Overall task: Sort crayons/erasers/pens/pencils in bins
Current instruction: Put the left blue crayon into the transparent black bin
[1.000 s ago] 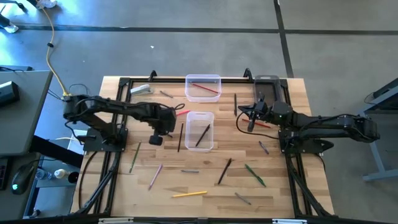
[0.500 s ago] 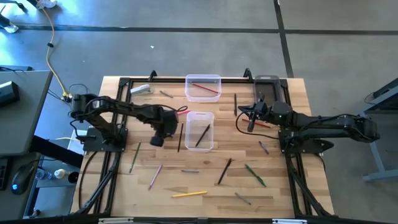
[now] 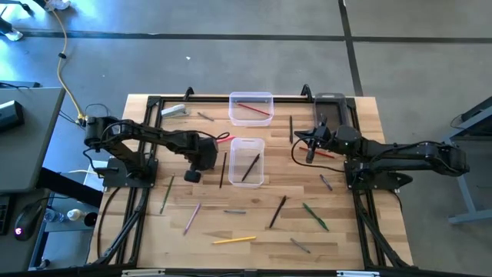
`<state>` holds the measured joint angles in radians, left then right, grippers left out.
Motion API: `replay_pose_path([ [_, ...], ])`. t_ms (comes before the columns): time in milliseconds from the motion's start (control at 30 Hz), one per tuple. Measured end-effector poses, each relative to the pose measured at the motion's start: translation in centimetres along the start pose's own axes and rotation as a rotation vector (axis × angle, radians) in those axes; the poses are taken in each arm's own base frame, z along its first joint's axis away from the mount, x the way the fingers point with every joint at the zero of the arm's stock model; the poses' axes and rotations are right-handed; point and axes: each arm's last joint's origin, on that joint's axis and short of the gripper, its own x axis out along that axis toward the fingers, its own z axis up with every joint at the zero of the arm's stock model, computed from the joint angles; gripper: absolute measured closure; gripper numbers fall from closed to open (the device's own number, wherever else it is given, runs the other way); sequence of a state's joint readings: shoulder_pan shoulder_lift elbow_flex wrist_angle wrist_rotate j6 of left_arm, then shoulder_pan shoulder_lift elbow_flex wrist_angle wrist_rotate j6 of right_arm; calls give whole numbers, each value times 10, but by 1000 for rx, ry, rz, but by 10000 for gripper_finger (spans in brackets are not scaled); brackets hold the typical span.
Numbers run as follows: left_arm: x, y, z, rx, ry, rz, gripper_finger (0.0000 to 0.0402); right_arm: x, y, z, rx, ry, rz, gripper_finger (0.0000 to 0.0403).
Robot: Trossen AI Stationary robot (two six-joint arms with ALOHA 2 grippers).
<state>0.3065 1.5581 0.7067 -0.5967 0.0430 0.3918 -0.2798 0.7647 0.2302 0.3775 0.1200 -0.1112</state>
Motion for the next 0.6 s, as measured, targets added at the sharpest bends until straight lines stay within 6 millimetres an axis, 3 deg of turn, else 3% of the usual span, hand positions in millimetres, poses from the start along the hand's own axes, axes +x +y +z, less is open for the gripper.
replay_pose_path([
  [333,-13,-3,-10,-138,17,-61,397,0,0,0,1,0,0,403],
  [600,-45,2,-16,-263,-133,-66,397,0,0,0,5,6,1,403],
])
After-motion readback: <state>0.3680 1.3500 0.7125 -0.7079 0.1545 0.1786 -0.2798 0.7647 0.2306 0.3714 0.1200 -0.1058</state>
